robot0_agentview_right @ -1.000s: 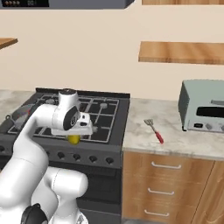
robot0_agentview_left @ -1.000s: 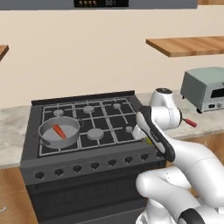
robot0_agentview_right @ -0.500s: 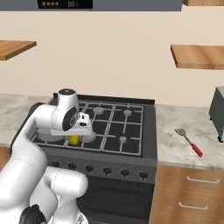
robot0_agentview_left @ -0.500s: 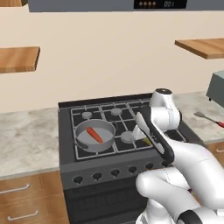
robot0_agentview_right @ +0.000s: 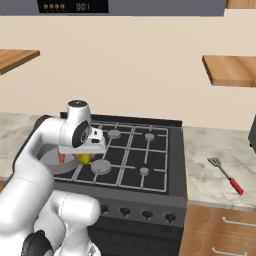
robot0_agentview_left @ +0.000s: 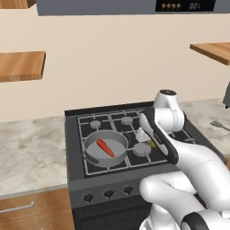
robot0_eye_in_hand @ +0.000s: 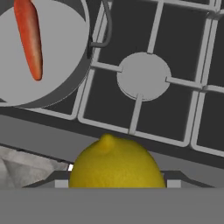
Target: Put the carrot and lemon in the pot. Retrieve the spatula and lightly stir the vegetables in the pot.
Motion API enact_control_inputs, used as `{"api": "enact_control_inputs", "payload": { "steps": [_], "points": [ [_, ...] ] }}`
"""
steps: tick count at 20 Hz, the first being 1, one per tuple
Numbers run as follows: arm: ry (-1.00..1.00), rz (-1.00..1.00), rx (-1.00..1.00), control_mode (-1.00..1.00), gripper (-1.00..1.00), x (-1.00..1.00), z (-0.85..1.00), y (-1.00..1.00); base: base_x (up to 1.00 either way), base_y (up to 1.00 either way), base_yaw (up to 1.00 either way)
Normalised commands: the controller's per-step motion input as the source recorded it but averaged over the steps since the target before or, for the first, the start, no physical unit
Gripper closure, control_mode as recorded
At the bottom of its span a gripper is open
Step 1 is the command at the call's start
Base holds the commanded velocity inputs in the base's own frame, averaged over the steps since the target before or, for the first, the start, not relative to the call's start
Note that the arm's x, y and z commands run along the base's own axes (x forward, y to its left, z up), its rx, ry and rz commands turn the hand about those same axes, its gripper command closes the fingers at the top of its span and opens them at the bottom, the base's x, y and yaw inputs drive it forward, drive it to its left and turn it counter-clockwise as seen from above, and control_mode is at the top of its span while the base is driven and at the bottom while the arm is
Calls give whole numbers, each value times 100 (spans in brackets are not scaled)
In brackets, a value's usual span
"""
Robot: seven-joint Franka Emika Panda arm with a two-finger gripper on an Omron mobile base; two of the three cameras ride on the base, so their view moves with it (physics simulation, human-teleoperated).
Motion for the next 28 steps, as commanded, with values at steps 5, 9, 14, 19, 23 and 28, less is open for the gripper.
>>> {"api": "enact_control_inputs", "payload": {
  "steps": [5,9,14,19,23,28],
  "points": [
    [0,0,0,100,100,0,0,0,0,0,0],
    [0,0,0,100,100,0,0,0,0,0,0],
    [-17,-1,0,-100,100,1,0,21,0,2,0],
    [-12,0,-1,-100,100,52,0,38,0,0,0],
    [7,-6,-9,-100,100,89,0,43,0,0,0],
    [42,3,-1,-100,100,50,0,51,0,0,0]
  ]
}}
